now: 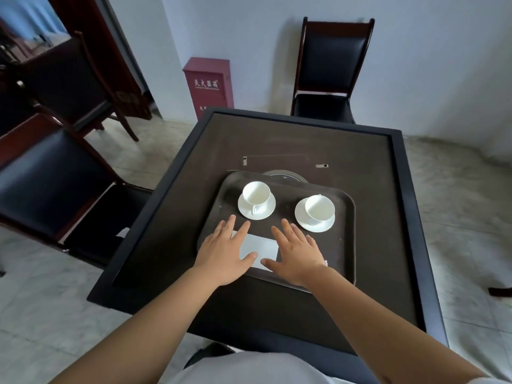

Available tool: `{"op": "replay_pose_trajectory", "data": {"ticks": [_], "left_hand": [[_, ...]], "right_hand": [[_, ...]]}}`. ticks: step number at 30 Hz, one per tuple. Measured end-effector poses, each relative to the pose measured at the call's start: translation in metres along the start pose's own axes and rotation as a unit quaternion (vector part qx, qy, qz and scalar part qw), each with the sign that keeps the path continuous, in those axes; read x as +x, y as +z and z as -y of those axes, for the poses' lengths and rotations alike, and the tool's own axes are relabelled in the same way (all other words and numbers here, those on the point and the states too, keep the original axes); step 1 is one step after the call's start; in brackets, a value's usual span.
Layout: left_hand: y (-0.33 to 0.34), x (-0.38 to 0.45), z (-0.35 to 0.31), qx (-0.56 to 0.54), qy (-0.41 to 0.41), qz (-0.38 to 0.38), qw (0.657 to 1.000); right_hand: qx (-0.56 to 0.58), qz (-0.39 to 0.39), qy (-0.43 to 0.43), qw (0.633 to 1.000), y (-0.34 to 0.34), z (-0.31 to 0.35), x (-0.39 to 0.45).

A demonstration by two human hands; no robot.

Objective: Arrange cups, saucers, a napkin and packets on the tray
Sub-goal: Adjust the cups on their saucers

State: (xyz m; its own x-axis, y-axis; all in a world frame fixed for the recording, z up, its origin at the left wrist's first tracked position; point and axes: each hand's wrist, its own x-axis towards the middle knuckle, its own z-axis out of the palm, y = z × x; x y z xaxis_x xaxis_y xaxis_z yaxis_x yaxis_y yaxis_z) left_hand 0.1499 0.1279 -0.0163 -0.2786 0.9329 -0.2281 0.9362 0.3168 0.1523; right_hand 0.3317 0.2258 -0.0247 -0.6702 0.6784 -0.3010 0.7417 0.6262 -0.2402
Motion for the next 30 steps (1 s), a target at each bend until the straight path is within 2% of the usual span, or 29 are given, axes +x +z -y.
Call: {"op": "replay_pose_trajectory", "data": {"ticks": [11, 19, 30], "left_hand": [[-0.008, 0.070, 0.066, -0.009, 0.092, 0.006, 0.996], [-0.013, 0.119, 0.072, -0.046, 0.136, 0.002, 0.990], [-0.004, 0.168, 0.072, -0.170, 0.057, 0.052, 0.982]], "right_hand": [[0.030, -0.013, 0.100, 0.994, -0.008, 0.044, 0.049], [0.042, -0.010, 0.134, 0.990, -0.011, 0.045, 0.086], [0.057, 0.001, 0.125, 0.991, -0.026, 0.021, 0.152]]}}
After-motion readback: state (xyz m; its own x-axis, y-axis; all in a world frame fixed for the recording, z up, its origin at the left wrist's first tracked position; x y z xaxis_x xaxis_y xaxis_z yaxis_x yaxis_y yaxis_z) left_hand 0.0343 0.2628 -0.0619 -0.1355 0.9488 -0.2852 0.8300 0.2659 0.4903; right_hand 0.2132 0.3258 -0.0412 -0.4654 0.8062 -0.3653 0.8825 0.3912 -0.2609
